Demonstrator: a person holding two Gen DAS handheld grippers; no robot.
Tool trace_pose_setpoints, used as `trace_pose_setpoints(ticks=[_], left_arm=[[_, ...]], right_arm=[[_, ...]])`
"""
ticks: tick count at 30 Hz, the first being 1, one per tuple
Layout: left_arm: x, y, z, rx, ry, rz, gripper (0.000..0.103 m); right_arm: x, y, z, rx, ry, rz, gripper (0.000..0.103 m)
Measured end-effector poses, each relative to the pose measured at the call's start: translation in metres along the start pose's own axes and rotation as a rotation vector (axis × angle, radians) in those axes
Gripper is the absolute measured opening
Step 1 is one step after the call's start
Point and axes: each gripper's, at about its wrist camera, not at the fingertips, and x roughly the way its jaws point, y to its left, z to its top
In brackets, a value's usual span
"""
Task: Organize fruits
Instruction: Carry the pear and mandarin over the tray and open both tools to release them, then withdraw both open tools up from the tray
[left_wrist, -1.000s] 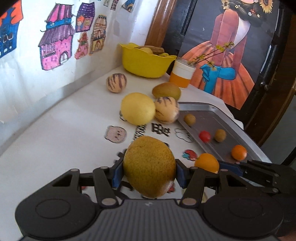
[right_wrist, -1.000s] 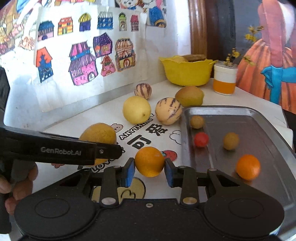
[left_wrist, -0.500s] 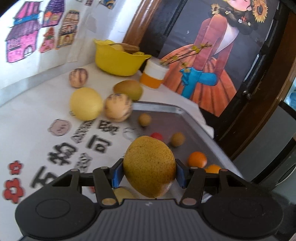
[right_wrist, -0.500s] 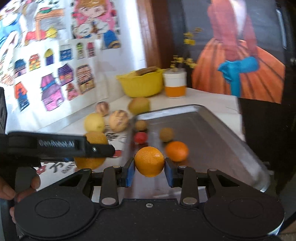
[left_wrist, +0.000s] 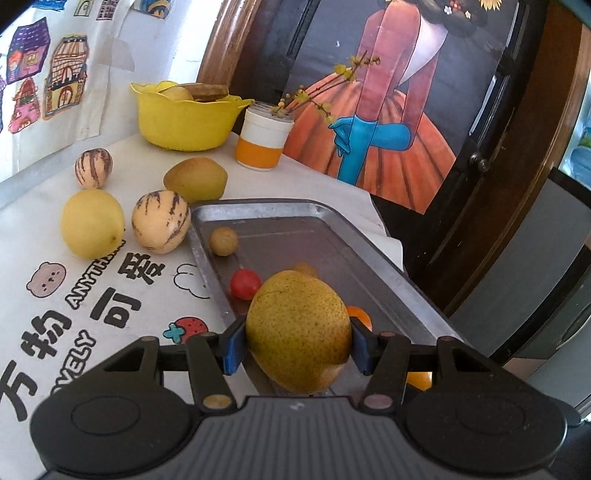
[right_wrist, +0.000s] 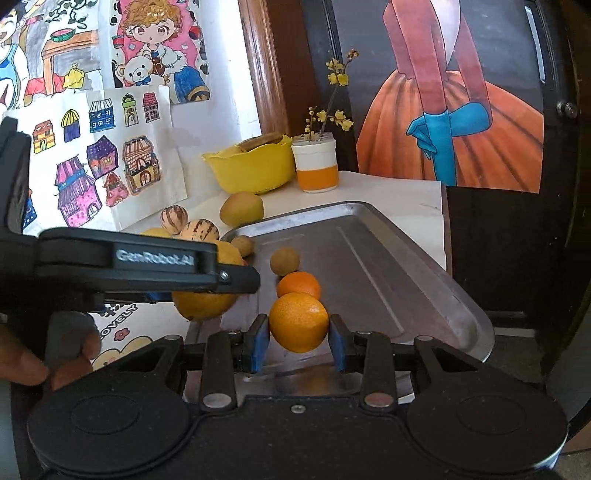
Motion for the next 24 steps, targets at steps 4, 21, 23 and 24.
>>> trace_pose_setpoints(ticks=[4, 21, 23, 24], left_arm=[[0.003, -0.005, 0.002, 0.023, -0.003, 0.020, 0.060], [0.004, -0.007, -0.001, 0.017, 0.019, -0.012, 0.068], [0.000, -0.010, 0.000, 0.027, 0.004, -0.004, 0.080], [-0.002, -0.010, 0.000, 0.028, -0.002, -0.005, 0.080]], right_arm=[[0.004, -0.001, 0.001, 0.005, 0.020, 0.008, 0.037], [-0.001, -0.002, -0.002, 0.047, 0.022, 0.008, 0.051], [-0.002, -0.002, -0.004, 0.054, 0.024, 0.004, 0.055], [-0.003, -0.001, -0.004, 0.055, 0.025, 0.002, 0.058]])
